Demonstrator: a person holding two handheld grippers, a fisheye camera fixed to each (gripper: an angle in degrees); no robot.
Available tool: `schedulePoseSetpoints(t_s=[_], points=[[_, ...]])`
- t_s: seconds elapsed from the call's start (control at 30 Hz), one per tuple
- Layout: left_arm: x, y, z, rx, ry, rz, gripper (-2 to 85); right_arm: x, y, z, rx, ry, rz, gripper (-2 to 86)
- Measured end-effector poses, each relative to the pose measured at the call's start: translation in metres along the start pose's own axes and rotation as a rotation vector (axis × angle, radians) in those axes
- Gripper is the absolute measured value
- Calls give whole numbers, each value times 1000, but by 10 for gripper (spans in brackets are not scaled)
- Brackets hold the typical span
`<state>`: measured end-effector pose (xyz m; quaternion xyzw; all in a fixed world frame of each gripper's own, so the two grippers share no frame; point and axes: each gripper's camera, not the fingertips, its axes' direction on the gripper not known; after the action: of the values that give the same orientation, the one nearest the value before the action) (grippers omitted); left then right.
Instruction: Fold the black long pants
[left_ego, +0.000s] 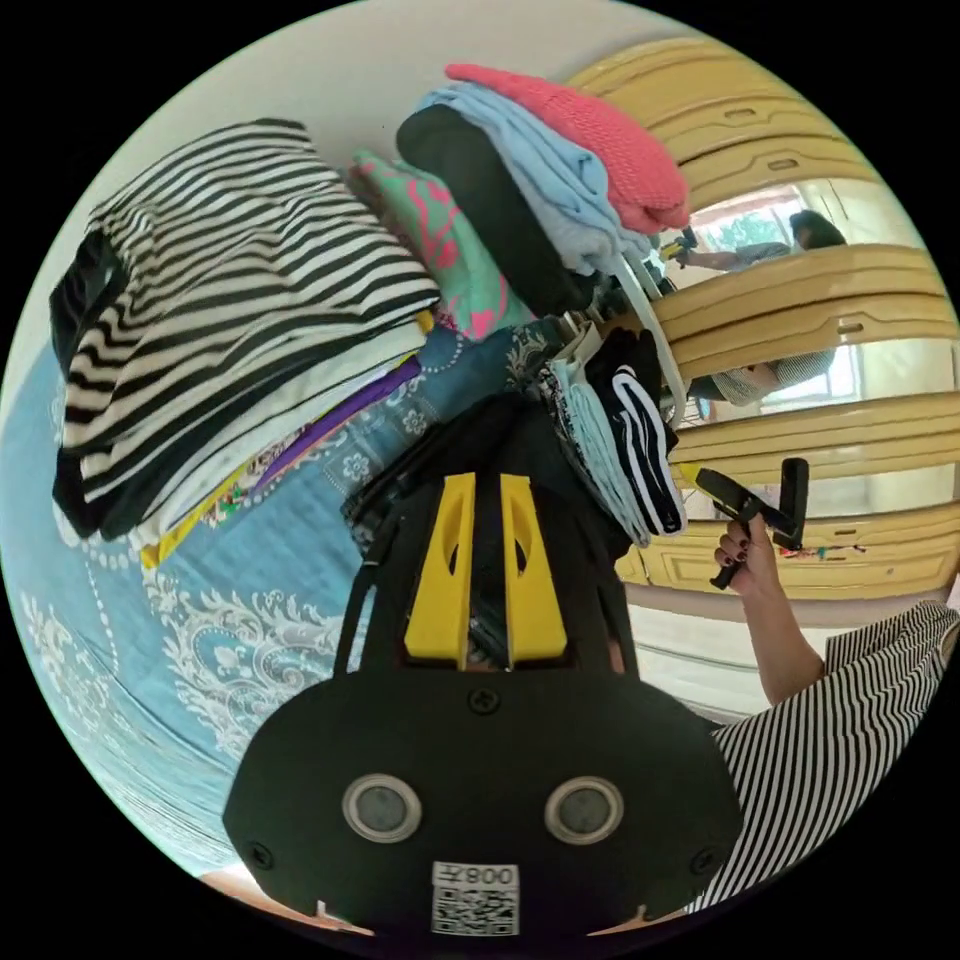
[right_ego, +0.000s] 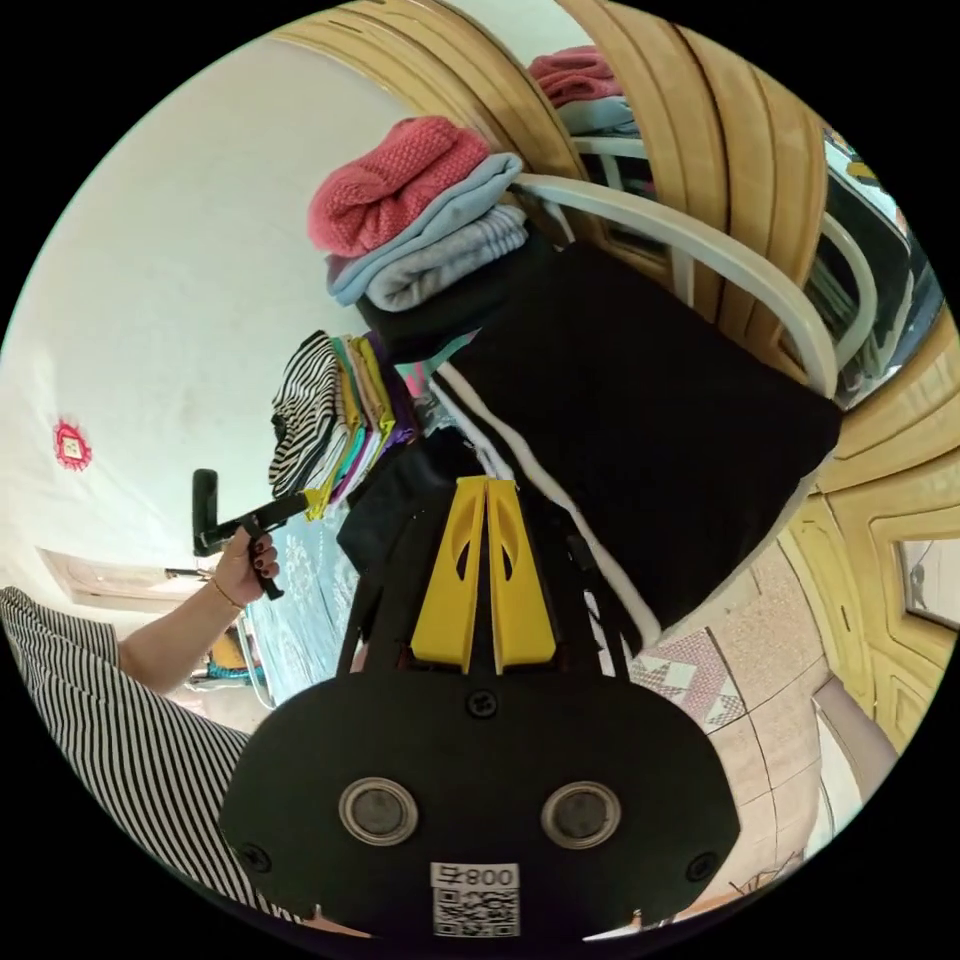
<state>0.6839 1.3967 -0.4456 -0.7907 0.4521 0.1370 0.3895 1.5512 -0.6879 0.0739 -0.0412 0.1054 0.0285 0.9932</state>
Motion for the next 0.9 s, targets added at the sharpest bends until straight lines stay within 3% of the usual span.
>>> schedulePoseSetpoints(t_s=[0.23, 0.43, 0.67, 0.9], points=[[-35, 21, 3, -143, 16, -46, 48, -38, 8, 67, -212, -229, -67, 58], [-2, 28, -37, -78, 27, 107, 29, -58, 4, 109, -336, -375, -48, 90], [57, 51, -64, -126, 78, 359, 24, -57, 18, 111, -389, -415, 23, 98], [85, 65, -74, -208, 150, 487, 12, -50, 45, 102, -451, -359, 79, 36]])
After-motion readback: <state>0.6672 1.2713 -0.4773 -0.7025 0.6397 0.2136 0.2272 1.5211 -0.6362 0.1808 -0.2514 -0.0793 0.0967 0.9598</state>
